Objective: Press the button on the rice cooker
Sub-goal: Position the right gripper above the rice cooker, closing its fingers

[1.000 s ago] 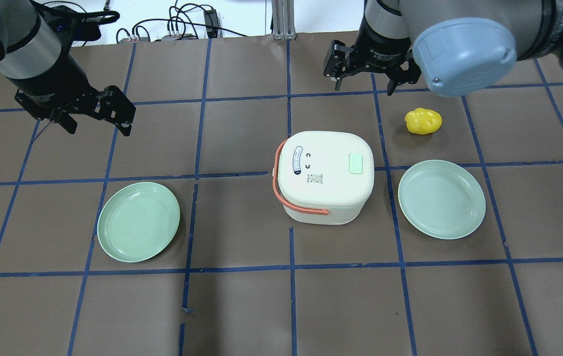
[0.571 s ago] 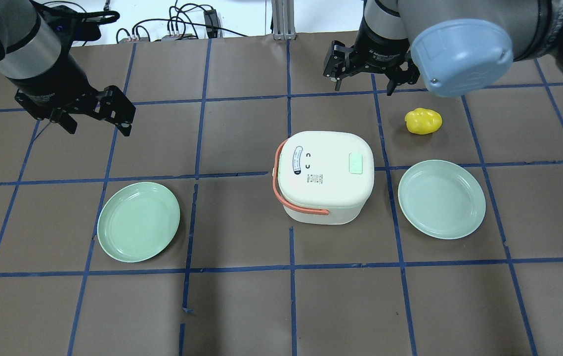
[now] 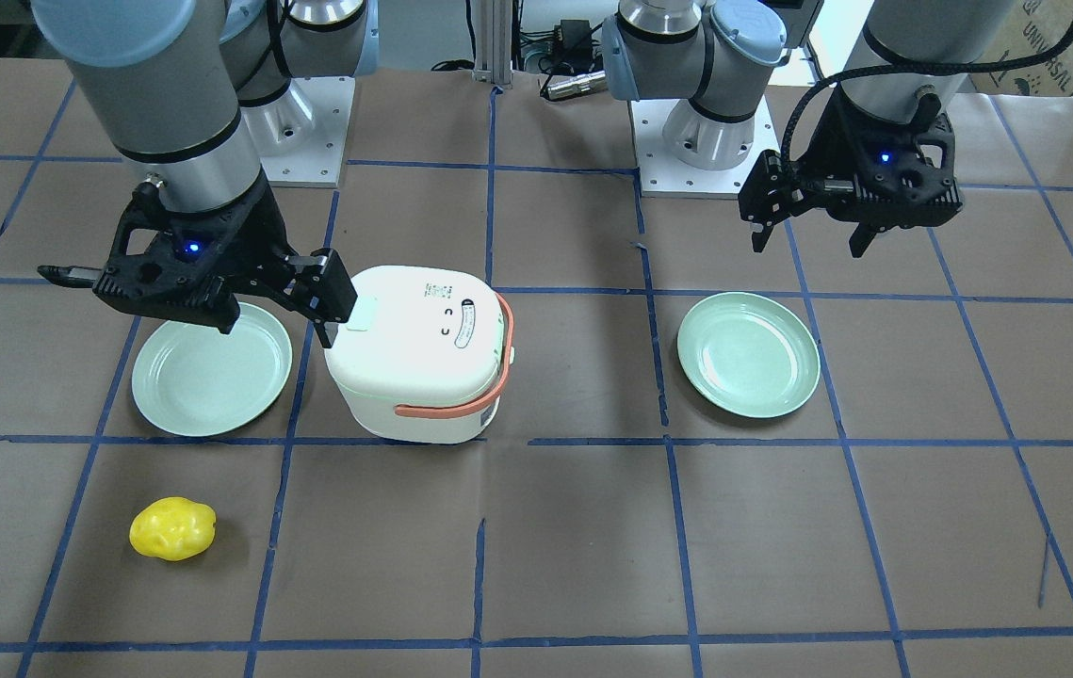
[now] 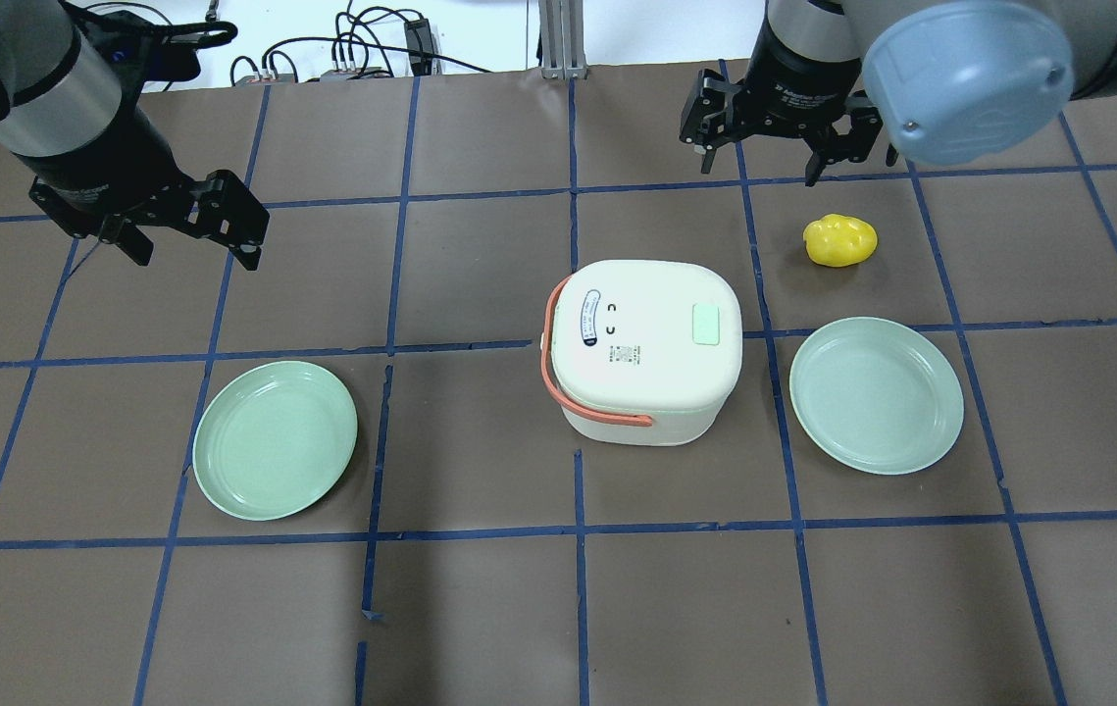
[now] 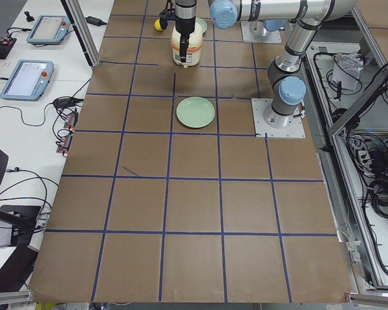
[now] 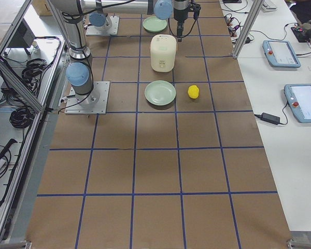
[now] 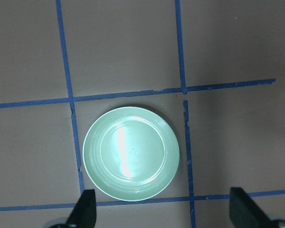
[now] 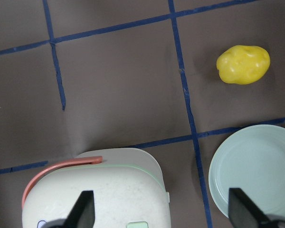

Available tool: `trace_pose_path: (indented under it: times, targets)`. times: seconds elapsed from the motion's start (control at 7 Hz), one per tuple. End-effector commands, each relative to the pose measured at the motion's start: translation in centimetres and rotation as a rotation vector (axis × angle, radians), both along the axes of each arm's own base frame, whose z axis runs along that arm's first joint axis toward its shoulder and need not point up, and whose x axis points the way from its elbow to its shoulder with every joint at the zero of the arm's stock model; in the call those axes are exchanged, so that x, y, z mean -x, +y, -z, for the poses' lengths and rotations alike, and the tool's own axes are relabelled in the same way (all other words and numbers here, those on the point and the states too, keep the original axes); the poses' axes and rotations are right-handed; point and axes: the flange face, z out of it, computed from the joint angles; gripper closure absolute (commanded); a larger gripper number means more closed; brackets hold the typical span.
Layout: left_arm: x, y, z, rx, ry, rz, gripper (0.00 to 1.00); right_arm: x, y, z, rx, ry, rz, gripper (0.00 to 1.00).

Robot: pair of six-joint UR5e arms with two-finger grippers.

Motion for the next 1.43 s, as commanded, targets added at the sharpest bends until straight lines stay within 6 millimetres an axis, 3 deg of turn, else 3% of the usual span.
trace_pose_path:
  times: [0.0,0.43,0.57,0.86,1.29]
  targets:
    - [0.0,0.0,0.0,0.000,0.000,0.000,0.00,1.4,0.0,0.3,-0.034,0.006,0.023,0.00]
    - [0.0,0.0,0.0,0.000,0.000,0.000,0.00,0.6,0.4,2.5,-0.069,-0.001,0.024,0.00]
    - [0.0,0.0,0.0,0.000,0.000,0.000,0.00,0.3,0.6,2.4,-0.066,-0.002,0.031,0.03]
    - [0.0,0.0,0.0,0.000,0.000,0.000,0.00,-1.6,1.4,1.0,-0.039,-0.001,-0.004,0.09]
    - [0.0,0.0,0.0,0.000,0.000,0.000,0.00,-0.5,1.7,-1.1,-0.017,0.005,-0.002,0.00]
